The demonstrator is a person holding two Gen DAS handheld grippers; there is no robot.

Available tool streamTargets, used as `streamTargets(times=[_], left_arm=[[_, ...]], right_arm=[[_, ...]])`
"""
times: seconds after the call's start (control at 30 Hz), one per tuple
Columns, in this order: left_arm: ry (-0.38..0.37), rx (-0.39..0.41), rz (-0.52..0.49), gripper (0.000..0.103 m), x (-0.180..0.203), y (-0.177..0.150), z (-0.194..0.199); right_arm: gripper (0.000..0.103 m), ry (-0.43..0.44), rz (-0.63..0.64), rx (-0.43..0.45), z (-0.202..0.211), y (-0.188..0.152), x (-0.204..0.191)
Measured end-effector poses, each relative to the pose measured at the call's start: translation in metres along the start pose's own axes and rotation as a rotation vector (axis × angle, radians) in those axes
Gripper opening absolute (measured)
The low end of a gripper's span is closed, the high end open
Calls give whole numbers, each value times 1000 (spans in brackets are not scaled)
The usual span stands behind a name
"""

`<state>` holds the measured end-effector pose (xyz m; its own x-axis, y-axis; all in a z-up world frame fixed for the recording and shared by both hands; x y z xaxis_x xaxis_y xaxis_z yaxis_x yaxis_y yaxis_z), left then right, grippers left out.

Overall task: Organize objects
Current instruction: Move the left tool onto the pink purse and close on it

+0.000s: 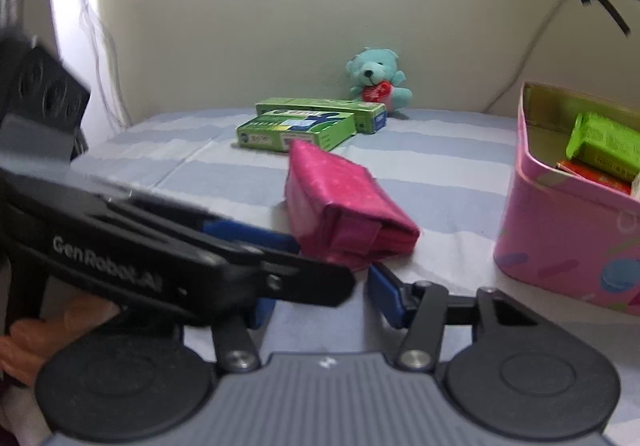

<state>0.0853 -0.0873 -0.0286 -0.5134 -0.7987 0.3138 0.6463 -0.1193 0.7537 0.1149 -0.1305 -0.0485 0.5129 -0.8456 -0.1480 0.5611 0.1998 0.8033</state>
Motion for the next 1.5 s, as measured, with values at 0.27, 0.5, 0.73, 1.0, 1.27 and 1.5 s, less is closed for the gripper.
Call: streamTargets(times=[0.27, 0.5, 0.73, 1.0, 1.27, 1.5], left_arm=[[41, 95, 21, 77, -10, 12, 32], [191, 152, 41, 96, -53, 46, 39], [112, 75, 69, 96, -66, 46, 20], [164, 65, 4, 96, -61, 56, -5], [89, -38, 44, 87, -59, 47, -39], [128, 11, 33, 86, -50, 43, -17]], right_arm=[[56, -35, 27, 15, 20, -7, -5], [79, -11, -41, 29, 25, -1, 3], [80, -17, -26, -15, 8, 3, 2], [83, -12, 4, -50, -20, 13, -1], [88, 0, -21, -32, -36, 22, 7], [79, -2, -7, 9, -23, 21, 2]])
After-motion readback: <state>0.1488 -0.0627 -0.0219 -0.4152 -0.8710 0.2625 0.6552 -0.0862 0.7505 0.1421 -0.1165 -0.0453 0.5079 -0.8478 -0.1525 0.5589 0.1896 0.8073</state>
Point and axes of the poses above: each gripper's, at about its wrist camera, not at the fingertips, and z roughly against the way its jaws point, x to its right, y to its top, the point moved 8 cm from there along -z, roughly the way its jaws point, and after that the axes turned 5 degrees about y, right-handed, at the moved point
